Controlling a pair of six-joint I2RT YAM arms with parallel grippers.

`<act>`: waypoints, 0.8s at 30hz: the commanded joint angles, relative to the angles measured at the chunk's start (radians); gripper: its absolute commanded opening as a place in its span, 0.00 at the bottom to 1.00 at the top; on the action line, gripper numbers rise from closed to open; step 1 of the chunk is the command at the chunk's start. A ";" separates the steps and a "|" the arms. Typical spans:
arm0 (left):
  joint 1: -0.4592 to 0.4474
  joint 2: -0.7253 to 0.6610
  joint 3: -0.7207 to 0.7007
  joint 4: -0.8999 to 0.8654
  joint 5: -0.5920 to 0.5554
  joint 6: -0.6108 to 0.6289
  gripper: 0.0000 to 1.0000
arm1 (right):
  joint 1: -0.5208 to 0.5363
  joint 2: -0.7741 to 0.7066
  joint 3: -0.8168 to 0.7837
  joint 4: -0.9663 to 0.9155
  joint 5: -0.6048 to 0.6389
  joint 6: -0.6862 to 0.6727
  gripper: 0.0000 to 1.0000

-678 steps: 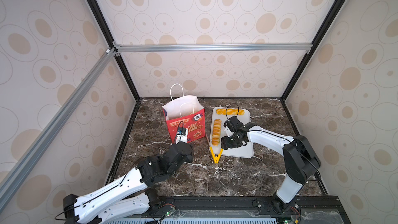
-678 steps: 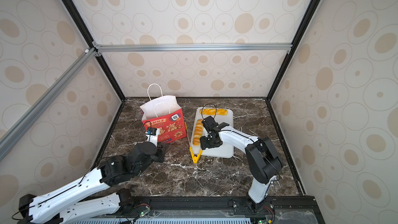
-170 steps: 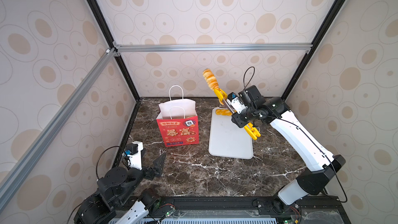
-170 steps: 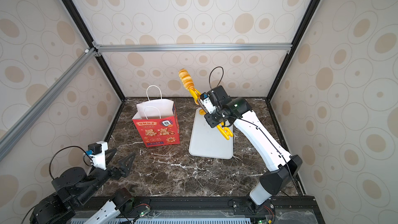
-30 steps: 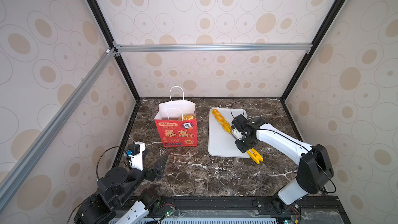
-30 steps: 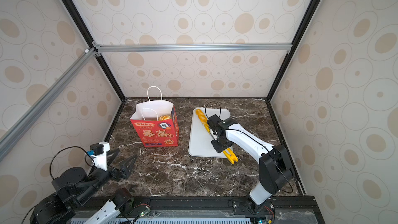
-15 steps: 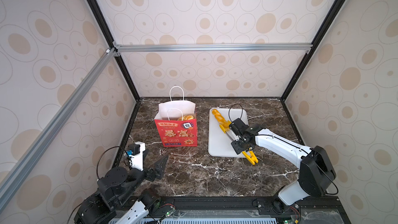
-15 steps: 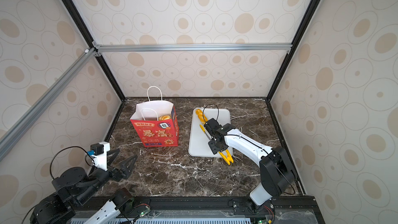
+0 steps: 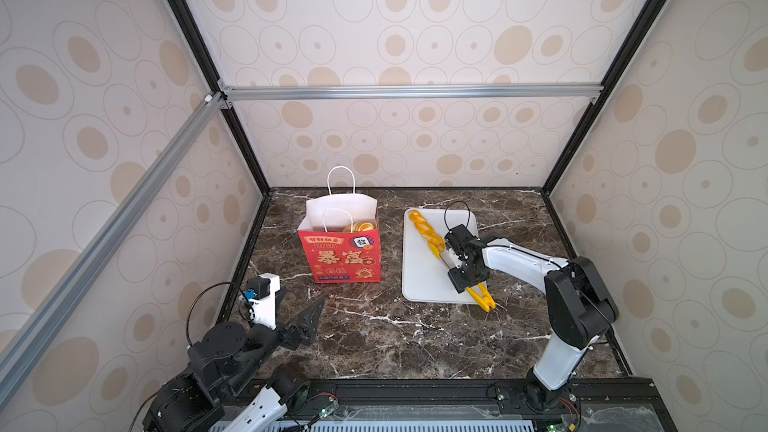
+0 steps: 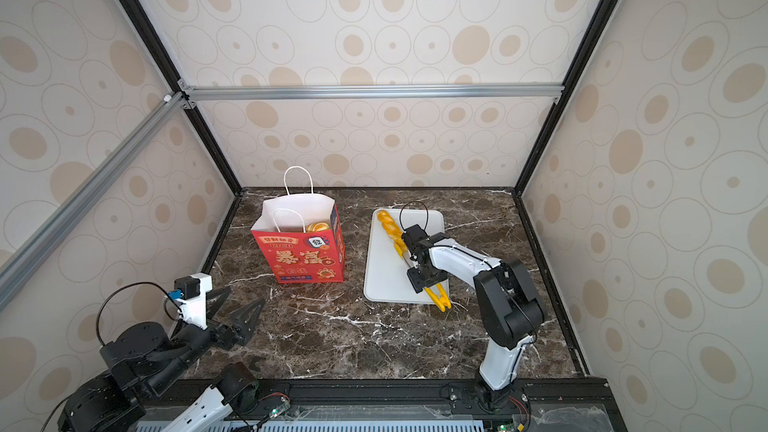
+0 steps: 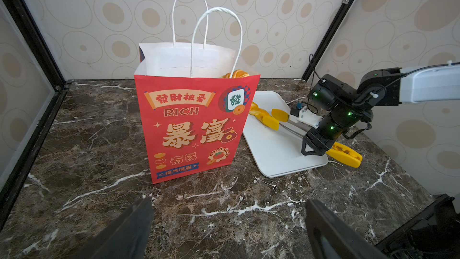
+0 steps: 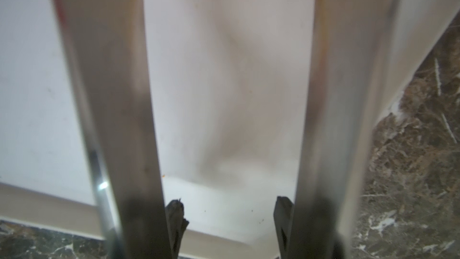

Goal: Pack bread into a paper bag
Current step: Pick up the fake bread from the plate.

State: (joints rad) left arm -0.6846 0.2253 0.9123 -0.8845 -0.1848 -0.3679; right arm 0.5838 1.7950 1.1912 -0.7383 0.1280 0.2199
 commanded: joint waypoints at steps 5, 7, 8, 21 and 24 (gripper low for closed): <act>0.003 0.009 0.004 0.000 -0.014 0.007 0.99 | -0.009 0.077 0.088 -0.037 -0.039 -0.035 0.49; 0.003 0.009 0.004 0.000 -0.013 0.009 0.98 | -0.009 0.080 0.093 -0.044 -0.038 -0.034 0.44; 0.003 0.009 0.004 0.000 -0.013 0.009 0.98 | -0.009 0.078 0.090 -0.044 -0.039 -0.031 0.42; 0.002 0.017 0.004 0.001 -0.008 0.010 0.98 | 0.050 -0.187 0.111 -0.190 0.021 -0.029 0.25; 0.003 0.017 0.003 0.001 -0.008 0.010 0.98 | 0.109 -0.280 0.178 -0.259 0.073 -0.028 0.25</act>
State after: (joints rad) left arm -0.6846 0.2314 0.9119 -0.8848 -0.1860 -0.3676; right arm 0.6456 1.6054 1.2942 -0.9192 0.1501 0.1970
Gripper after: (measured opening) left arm 0.985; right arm 0.446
